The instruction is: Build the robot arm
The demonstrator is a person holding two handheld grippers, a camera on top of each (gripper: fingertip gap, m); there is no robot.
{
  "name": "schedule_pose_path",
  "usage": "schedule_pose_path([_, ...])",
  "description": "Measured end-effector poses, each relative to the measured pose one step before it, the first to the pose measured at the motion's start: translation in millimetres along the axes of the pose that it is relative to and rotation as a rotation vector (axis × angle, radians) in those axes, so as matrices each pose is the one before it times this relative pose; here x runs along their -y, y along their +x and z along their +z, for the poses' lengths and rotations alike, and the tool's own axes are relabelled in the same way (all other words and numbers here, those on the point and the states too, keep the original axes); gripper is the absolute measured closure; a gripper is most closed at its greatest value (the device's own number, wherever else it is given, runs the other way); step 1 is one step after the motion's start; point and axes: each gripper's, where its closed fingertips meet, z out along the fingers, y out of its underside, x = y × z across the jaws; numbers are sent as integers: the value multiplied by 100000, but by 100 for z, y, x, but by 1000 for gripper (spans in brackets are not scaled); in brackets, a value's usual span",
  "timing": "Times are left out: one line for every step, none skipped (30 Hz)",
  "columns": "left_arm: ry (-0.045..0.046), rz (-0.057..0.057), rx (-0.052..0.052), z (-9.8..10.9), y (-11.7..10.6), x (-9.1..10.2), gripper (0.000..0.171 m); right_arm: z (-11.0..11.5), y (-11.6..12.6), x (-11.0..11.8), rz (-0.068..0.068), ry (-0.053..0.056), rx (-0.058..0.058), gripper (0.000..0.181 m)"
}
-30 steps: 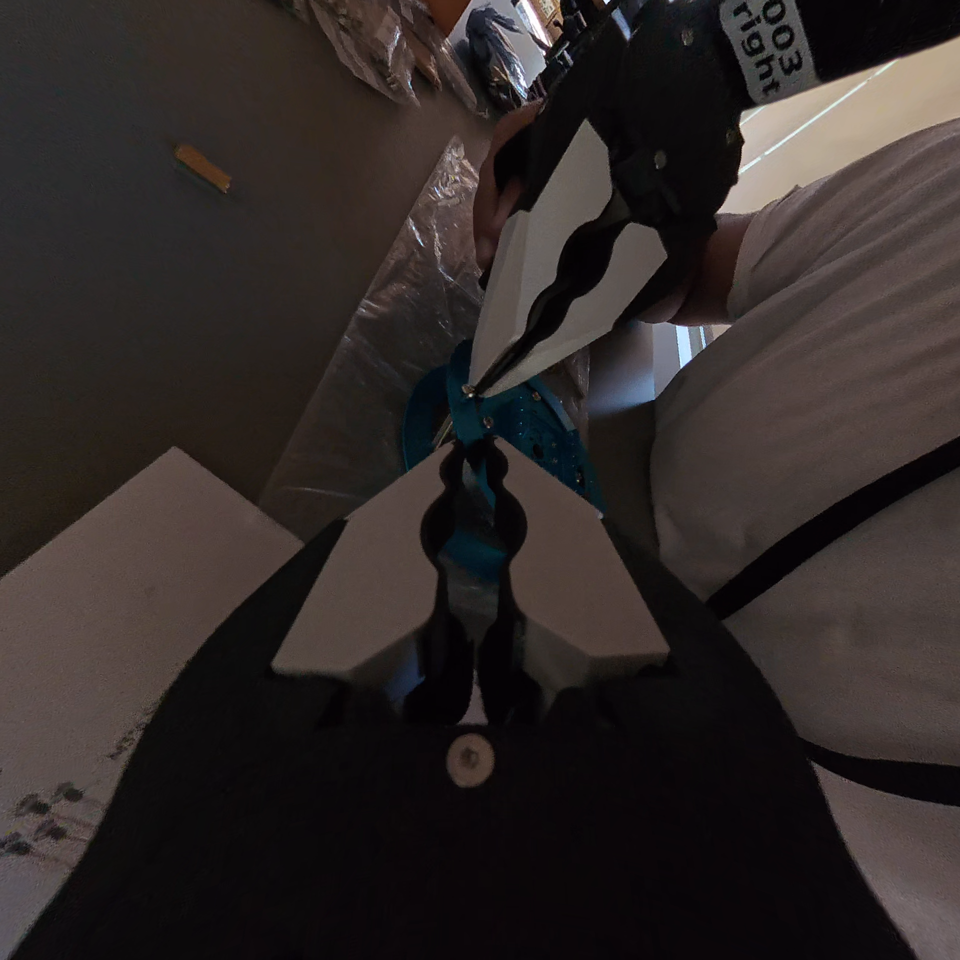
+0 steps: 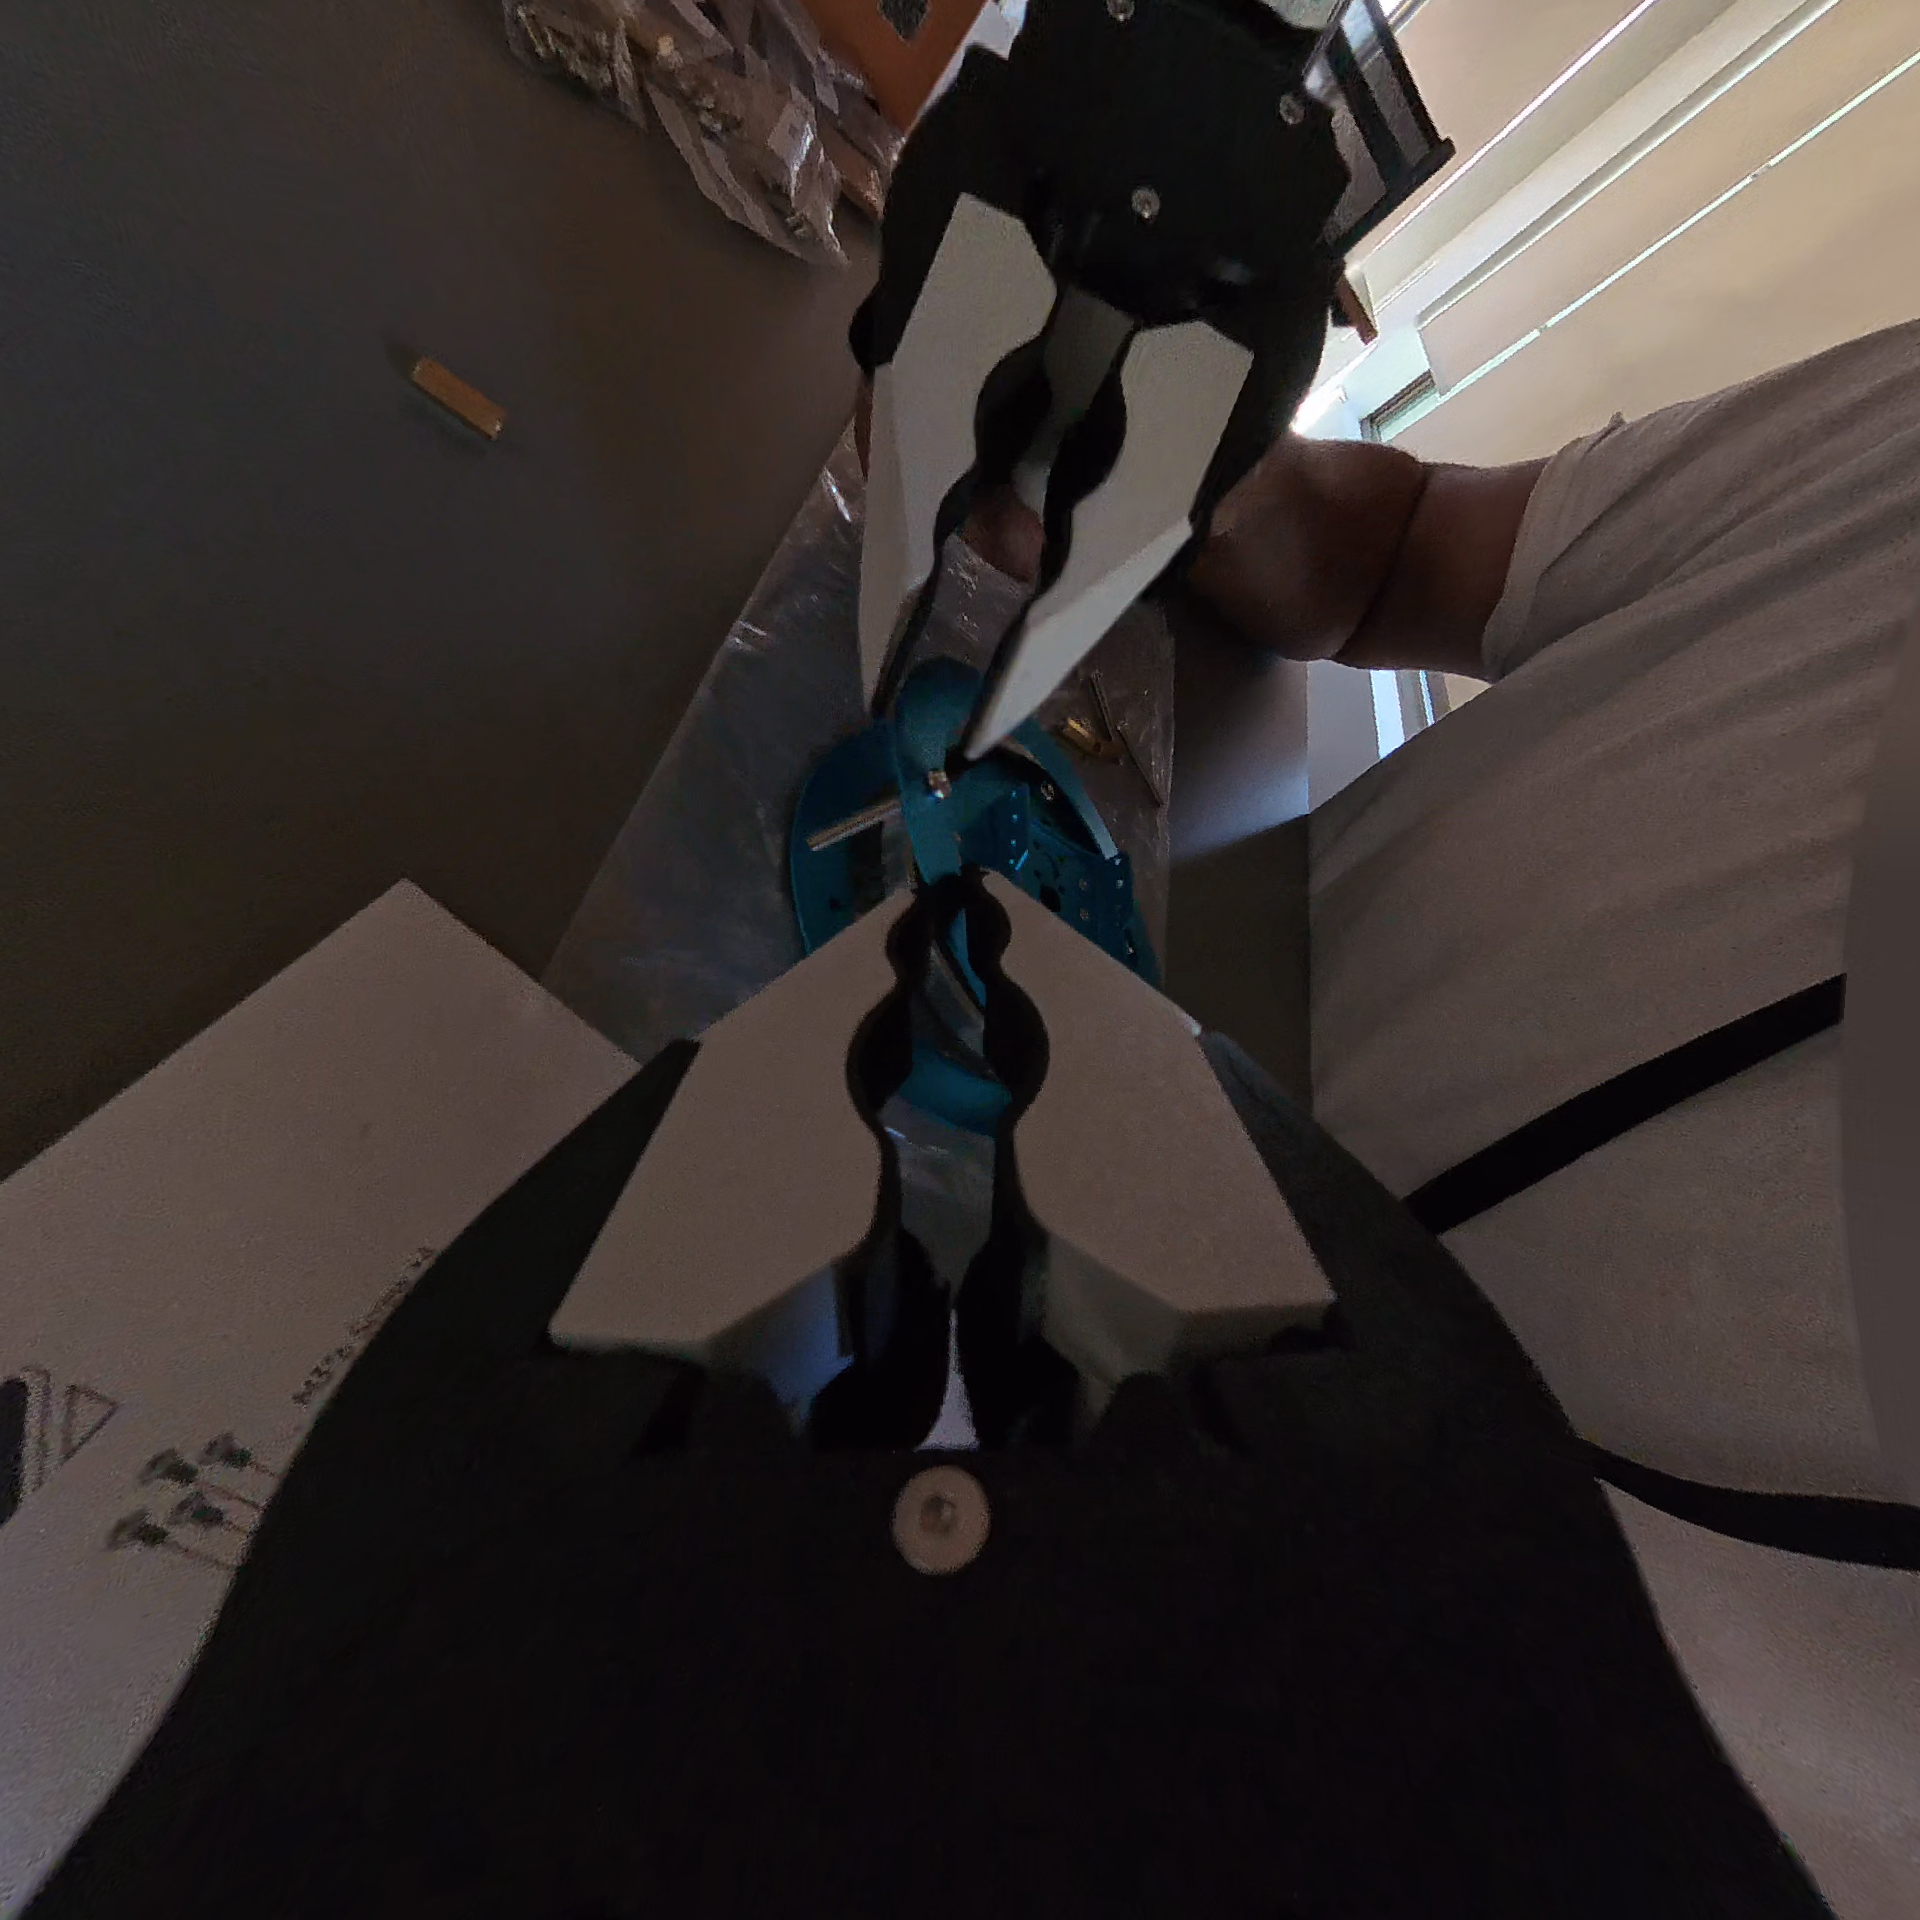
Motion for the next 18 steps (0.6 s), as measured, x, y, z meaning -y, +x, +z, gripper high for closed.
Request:
schedule_pose_path([28,-1016,-602,-36,50,-78,167,-261,289,321,-1860,1405,-2457,171])
schedule_pose_path([-65,-793,-169,11,-30,-71,167,-202,148,311,-3032,934,-2440,175])
schedule_pose_path([-262,-724,253,38,-118,-95,167,-120,-40,310,-3361,633,-2047,179])
schedule_pose_path([-183,-891,63,56,-113,-71,167,-4,-180,243,-3828,351,-1843,180])
schedule_pose_path([-326,-1158,-169,66,-92,-91,167,118,-262,111,-3924,-284,-1698,181])
schedule_pose_path([-366,-1316,-3,66,-132,-110,167,218,-341,-46,-3619,-1047,-1051,181])
schedule_pose_path([-325,-1306,-214,69,-104,-101,167,326,-308,-224,-2790,-2044,-826,181])
schedule_pose_path([-7,-1066,-433,31,-38,-57,167,359,-140,-333,-1987,-2669,-1282,181])
schedule_pose_path([-12,-669,-164,7,-49,-54,167,311,-73,-327,-1634,-2402,-1143,181])
schedule_pose_path([-467,-514,149,13,-67,-105,167,247,-62,-206,-1365,-1352,-768,181])
schedule_pose_path([-241,-338,47,-7,-29,-74,167,146,-18,-65,-675,-255,-608,181])
schedule_pose_path([5,-44,-160,-8,30,-29,167,71,10,38,71,310,-258,181])
schedule_pose_path([103,2,-237,-9,49,-18,167,41,8,57,629,228,185,181])
schedule_pose_path([-48,-125,-172,1,39,-30,167,56,25,-35,1024,-449,371,181])
schedule_pose_path([-170,-49,-17,-4,4,-53,167,90,-90,-52,908,-357,1062,181])
schedule_pose_path([-236,65,204,8,-24,-65,167,73,-59,-12,665,27,516,181])
schedule_pose_path([57,27,130,-16,7,-6,167,43,0,3,67,108,8,181])
schedule_pose_path([106,114,-70,-12,32,15,167,4,0,39,-81,172,-136,181])
